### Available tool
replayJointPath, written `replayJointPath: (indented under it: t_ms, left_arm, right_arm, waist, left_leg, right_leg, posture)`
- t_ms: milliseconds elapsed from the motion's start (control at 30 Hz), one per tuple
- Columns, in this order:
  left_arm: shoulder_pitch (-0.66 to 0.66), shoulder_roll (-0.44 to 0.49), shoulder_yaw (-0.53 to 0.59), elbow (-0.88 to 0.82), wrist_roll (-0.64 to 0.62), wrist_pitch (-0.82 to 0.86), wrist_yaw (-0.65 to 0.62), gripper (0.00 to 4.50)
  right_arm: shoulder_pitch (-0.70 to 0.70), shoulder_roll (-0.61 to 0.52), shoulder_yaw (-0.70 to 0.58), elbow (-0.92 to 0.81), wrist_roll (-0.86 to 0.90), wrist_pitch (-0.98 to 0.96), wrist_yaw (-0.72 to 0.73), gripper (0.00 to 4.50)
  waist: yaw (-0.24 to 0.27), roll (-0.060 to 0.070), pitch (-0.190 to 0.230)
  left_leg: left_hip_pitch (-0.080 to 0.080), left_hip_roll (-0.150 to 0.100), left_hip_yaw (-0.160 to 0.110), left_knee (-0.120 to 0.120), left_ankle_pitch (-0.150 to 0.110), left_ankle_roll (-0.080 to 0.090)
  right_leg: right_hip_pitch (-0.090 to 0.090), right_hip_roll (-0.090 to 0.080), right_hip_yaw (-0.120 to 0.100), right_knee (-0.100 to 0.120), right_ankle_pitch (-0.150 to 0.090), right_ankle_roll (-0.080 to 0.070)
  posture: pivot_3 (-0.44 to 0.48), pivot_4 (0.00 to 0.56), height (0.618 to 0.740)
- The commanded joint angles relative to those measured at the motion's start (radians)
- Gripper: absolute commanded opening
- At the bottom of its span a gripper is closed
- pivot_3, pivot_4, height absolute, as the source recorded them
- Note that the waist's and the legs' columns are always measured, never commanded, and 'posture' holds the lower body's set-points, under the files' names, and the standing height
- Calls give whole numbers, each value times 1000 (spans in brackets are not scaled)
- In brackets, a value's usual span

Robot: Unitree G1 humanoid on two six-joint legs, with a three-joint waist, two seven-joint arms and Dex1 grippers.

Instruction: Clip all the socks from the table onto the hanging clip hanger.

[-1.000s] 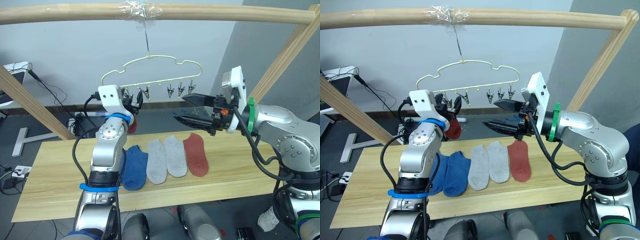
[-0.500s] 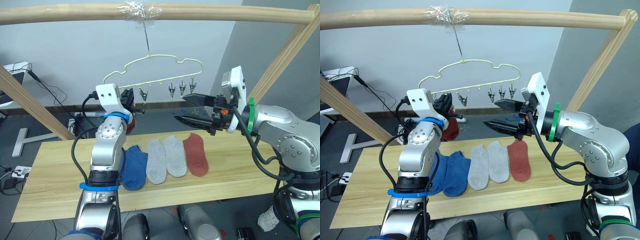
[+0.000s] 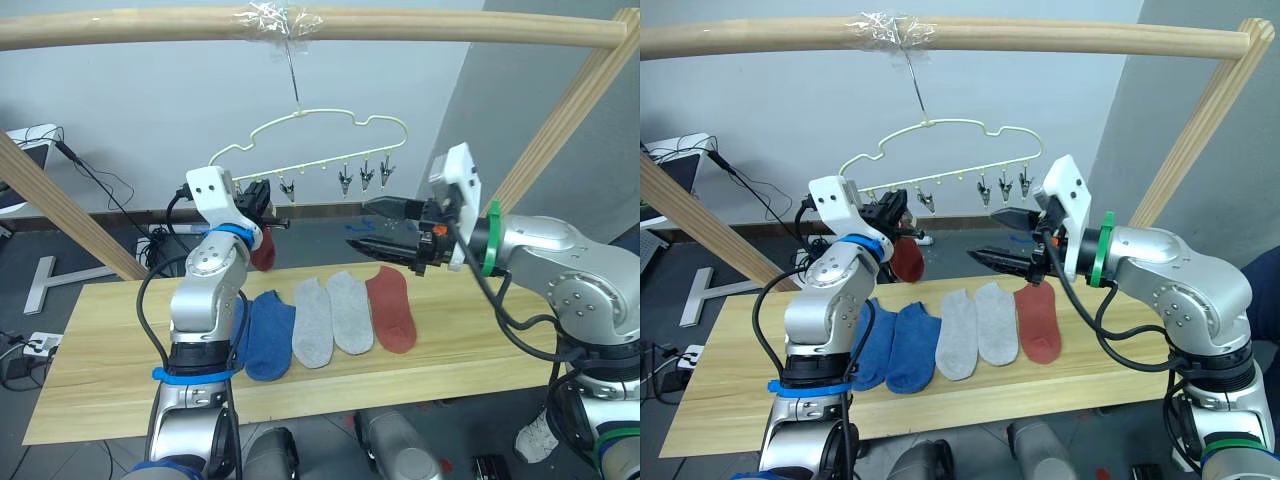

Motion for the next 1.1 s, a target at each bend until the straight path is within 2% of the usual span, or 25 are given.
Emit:
replayJointPath:
  t_ms: [33,333,467,567,1100]
  left_arm:
    - [-14,11,51,-91,-99,85,-22,17]
    - [-42,0,189,-156,-347,289,7,17]
    - [-56,0,239,-152,-426,334,39,0]
    - [-69,-2,266,-142,-468,349,65,0]
    - [-65,51,253,-139,-522,384,85,0]
  right_arm:
    - [-1,-8,43,32,-88,27,-60,3618]
    - [-30,77,77,169,-226,170,-218,3618]
    - [-26,105,89,207,-270,186,-235,4484]
    - [-21,133,95,229,-292,188,-242,4484]
    - [-4,264,162,483,-476,70,-265,4484]
  waist:
    - [0,0,0]
    - [1,0,0]
    - [1,0,0]
    - [1,0,0]
    - [1,0,0]
  left_leg:
    - [0,0,0,0,0,0]
    - [0,0,0,0,0,0]
    - [0,0,0,0,0,0]
    - [0,0,0,0,0,0]
    - [0,0,-1,0,0,0]
  right_leg:
    - [0,0,0,0,0,0]
    - [0,0,0,0,0,0]
    - [0,0,0,0,0,0]
    - [0,0,0,0,0,0]
    - [0,0,0,0,0,0]
  posture:
    - [-336,195,740]
    - [-334,199,740]
    - [-327,199,740]
    - [-326,198,740]
    - [-317,197,740]
